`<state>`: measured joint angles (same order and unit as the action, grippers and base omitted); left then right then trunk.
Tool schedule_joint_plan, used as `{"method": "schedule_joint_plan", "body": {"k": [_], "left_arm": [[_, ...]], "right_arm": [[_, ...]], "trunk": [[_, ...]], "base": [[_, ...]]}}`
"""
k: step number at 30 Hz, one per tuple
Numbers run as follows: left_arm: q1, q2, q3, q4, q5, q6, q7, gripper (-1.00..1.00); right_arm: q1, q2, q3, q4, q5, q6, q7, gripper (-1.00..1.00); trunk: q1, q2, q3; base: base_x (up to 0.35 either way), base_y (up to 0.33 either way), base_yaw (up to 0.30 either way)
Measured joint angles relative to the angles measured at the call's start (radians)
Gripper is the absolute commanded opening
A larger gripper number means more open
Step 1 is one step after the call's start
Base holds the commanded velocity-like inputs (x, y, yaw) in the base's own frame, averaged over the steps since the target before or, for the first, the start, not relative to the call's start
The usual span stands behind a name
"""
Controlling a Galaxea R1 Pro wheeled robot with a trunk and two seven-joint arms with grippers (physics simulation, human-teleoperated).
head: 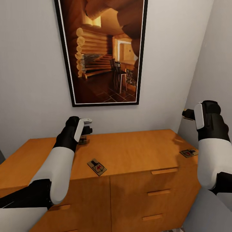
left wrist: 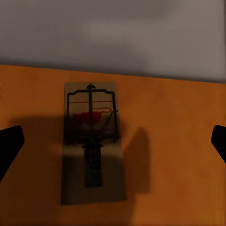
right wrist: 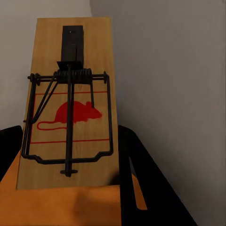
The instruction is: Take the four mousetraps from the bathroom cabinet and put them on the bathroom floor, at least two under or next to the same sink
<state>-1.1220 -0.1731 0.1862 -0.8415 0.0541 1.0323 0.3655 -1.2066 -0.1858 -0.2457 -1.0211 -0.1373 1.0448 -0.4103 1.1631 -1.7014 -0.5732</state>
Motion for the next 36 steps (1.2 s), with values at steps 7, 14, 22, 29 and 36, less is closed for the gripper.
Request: {"method": "schedule_joint_plan", "body": {"k": [7,14,22,29,36], "left_arm": [[0.000,0.000,0.003,-0.001,0.003,0.000,-0.001,1.00],[0.000,0.000,0.006,0.007,0.001,0.000,0.003,1.00],[0.000,0.000,0.007,0.010,0.001,0.001,0.178,1.00],[0.000,-0.001,0.007,0.011,0.009,0.001,0.246,1.00],[0.000,0.000,0.009,0.018,0.010,0.001,0.253,1.00]], "right_arm": [[0.000,-0.007,-0.001,-0.001,0.002,0.000,0.001,-1.00],[0.000,-0.012,-0.003,-0.001,0.005,0.000,0.001,-1.00],[0.000,-0.013,-0.003,-0.002,0.011,0.000,-0.002,-1.00],[0.000,-0.015,-0.003,-0.001,0.013,0.000,-0.003,-1.00],[0.000,-0.016,-0.002,0.003,0.015,0.000,-0.004,-1.00]], "trunk": [[0.000,0.000,0.000],[0.000,0.000,0.000],[0.000,0.000,0.000],[0.000,0.000,0.000],[0.000,0.000,0.000]], "base": [[0.000,0.000,0.000],[0.000,0.000,0.000],[0.000,0.000,0.000],[0.000,0.000,0.000],[0.000,0.000,0.000]]}}
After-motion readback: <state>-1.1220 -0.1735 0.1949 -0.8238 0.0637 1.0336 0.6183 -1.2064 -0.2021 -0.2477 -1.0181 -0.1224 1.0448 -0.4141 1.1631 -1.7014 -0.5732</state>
